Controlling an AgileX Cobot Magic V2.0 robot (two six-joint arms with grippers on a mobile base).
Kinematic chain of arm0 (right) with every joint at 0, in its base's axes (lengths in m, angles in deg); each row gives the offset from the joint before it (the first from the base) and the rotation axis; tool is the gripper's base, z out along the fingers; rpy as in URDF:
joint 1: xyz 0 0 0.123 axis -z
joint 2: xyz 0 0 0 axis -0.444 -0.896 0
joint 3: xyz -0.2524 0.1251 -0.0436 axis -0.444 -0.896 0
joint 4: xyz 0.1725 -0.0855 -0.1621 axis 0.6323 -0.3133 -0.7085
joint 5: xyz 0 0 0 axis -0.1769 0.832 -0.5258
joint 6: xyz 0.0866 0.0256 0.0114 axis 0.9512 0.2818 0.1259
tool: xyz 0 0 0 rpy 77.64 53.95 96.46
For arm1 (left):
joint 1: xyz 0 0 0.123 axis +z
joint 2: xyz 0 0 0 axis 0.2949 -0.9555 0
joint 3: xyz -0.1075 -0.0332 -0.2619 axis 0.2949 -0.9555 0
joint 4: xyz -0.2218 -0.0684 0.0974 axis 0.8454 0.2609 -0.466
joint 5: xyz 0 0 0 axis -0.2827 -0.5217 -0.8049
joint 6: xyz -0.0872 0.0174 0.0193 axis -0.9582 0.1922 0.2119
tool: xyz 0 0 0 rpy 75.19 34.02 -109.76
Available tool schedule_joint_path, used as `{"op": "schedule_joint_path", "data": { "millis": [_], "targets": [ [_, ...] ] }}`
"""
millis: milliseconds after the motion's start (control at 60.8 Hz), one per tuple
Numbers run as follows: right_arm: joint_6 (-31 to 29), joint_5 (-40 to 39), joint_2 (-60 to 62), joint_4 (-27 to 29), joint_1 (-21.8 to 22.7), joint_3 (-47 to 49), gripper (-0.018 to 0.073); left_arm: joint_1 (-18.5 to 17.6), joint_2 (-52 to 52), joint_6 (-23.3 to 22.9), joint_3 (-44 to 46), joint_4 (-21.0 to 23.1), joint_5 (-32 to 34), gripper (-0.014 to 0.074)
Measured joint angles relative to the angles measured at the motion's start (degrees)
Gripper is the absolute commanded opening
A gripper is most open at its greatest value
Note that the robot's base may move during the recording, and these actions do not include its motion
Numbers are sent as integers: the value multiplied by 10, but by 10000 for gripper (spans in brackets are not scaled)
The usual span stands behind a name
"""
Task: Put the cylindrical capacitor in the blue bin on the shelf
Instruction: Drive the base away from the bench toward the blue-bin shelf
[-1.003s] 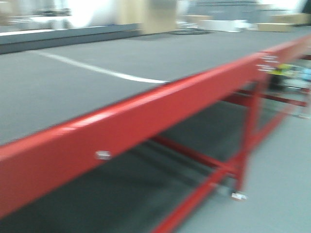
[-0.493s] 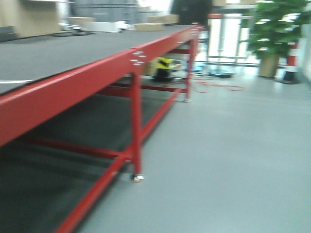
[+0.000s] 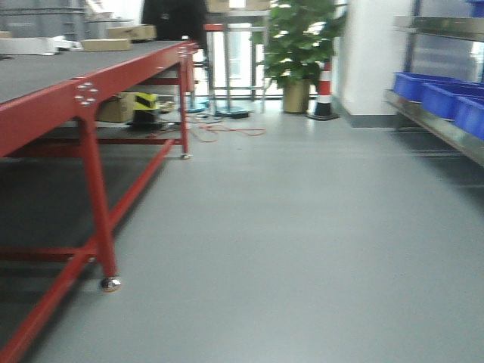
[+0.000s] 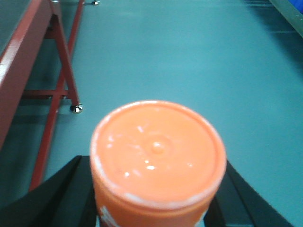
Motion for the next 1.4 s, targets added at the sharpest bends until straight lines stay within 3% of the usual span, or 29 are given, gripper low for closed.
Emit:
{"op": "schedule_joint_path", "data": {
  "millis": [1397],
  "targets": [
    [0, 0, 0, 0, 0, 0, -162, 0, 7, 0, 0, 0, -1, -111]
  ]
}}
